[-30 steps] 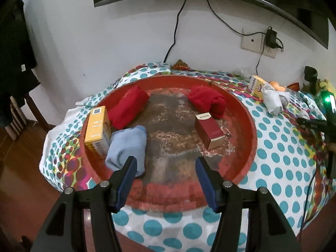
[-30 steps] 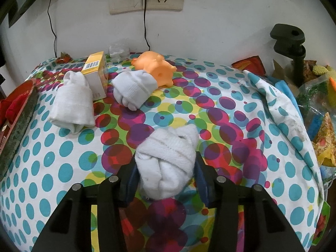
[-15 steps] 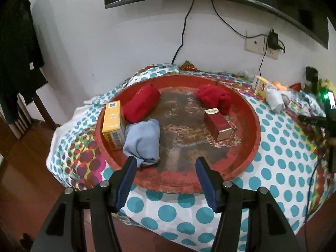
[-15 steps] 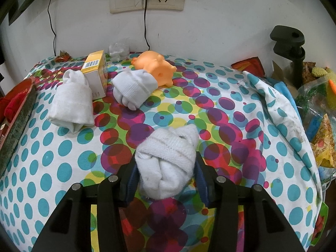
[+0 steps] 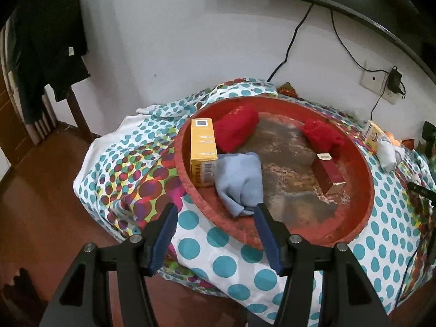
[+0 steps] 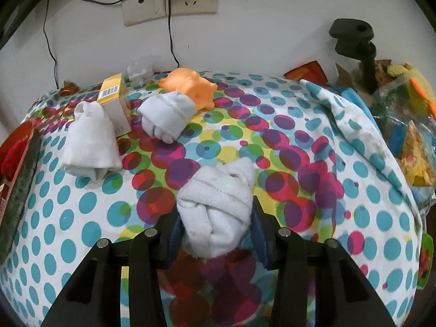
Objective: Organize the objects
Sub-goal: 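Carry the white sock bundle toward the red tray with the right tool, then lower the white sock bundle into the tray and open the right tool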
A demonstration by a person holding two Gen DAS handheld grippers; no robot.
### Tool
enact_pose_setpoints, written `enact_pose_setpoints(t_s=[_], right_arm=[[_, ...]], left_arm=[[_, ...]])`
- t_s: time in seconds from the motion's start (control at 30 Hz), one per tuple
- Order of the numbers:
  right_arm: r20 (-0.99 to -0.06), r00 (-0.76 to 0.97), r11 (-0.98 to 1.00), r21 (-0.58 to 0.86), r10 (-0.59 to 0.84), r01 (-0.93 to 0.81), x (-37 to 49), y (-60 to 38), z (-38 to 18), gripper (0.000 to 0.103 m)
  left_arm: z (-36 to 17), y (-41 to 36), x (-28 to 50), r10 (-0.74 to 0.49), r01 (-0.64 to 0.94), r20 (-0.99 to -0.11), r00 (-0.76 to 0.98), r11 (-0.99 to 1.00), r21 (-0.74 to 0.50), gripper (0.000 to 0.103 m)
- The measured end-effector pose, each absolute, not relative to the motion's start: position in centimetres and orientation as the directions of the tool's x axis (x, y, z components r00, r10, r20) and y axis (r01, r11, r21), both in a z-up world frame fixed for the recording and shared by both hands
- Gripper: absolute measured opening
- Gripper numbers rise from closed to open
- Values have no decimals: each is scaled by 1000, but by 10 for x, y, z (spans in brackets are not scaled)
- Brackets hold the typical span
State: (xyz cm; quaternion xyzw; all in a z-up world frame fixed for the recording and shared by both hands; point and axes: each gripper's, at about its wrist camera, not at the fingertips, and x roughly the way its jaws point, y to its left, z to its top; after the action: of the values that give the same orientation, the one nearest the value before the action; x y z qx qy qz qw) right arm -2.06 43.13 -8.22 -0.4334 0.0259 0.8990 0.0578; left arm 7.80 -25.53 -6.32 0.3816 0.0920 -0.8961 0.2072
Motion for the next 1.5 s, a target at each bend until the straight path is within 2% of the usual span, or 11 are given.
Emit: enact_pose_setpoints(t_s=[0.33,0.87,1.17,1.5], right_arm=[[-774,-633,-999,-13,35,-40,-55,296,-82,40],[-735,-648,-958,8,-200,285,-74,63,-54,40],[-740,-601,-899,13,-304,438,-72,-25,-48,40],[-777,-521,-836,10,-352,549,-78,-103,-66,40]], left_arm=[[-67,-260,76,-284,457,-748,-600,-889,-29,60],[-67,-272,80,-307,498,-756,-578,-867,-30,60],[-65,-288,85,-339,532,-752,-566,-846,-20,60],[-66,-300,88,-351,549,-758,-550,-836,-12,60]])
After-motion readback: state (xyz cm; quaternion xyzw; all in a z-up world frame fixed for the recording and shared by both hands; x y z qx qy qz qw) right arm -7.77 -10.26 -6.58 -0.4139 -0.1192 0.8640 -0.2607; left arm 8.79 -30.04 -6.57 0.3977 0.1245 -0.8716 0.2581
